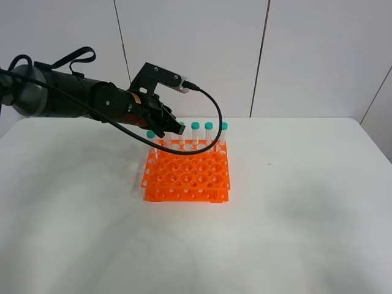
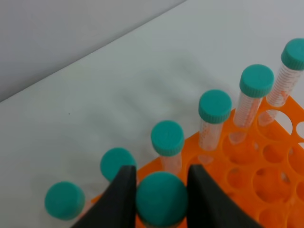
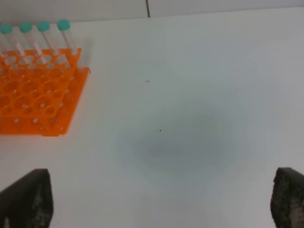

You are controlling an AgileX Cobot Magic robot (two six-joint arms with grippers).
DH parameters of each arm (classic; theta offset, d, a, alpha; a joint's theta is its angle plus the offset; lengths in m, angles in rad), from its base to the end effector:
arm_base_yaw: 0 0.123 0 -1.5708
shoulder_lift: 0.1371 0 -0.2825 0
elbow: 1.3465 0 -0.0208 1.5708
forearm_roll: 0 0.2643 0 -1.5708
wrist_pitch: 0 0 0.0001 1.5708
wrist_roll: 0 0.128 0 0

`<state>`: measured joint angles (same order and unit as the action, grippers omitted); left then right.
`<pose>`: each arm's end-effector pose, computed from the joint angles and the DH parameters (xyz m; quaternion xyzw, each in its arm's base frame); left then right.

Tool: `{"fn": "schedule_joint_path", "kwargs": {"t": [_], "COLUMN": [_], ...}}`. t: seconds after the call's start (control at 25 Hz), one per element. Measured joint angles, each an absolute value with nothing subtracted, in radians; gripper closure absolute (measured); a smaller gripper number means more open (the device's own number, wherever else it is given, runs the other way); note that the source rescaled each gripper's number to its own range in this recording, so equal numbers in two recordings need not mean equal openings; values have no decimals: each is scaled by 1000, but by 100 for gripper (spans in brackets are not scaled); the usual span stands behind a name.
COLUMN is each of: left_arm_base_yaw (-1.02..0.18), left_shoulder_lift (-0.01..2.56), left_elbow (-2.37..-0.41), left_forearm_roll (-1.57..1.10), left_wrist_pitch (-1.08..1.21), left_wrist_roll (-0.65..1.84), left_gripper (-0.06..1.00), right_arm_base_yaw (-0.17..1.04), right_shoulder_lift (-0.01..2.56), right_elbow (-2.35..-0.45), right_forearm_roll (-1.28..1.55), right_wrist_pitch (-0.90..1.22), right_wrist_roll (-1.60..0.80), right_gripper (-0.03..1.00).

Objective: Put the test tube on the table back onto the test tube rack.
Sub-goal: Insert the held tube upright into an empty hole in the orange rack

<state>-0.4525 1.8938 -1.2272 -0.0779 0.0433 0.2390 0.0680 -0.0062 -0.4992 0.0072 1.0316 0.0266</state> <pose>0.4152 -0.2024 0.1741 0.2695 0.8479 -0.0678 0.4515 0.0432 0.0037 0.2703 -0.0176 0.8439 0.0289 0.5354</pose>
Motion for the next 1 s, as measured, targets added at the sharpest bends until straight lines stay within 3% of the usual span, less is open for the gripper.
{"fn": "schedule_joint_path", "kwargs": {"t": [1.0], "left_arm_base_yaw": [-451], "left_shoulder_lift": [1897], "left_elbow": [-1227], "left_forearm_roll": [-79], "left_wrist_pitch": [21], "left_wrist_roll": [239], "left_gripper": [94], "right_arm_base_yaw": [68], "right_shoulder_lift": [-6], "right_elbow": [-499], "right_forearm_roll": [7], "right_wrist_pitch": [1032], "right_wrist_roll": [27], "right_gripper": [-3]}}
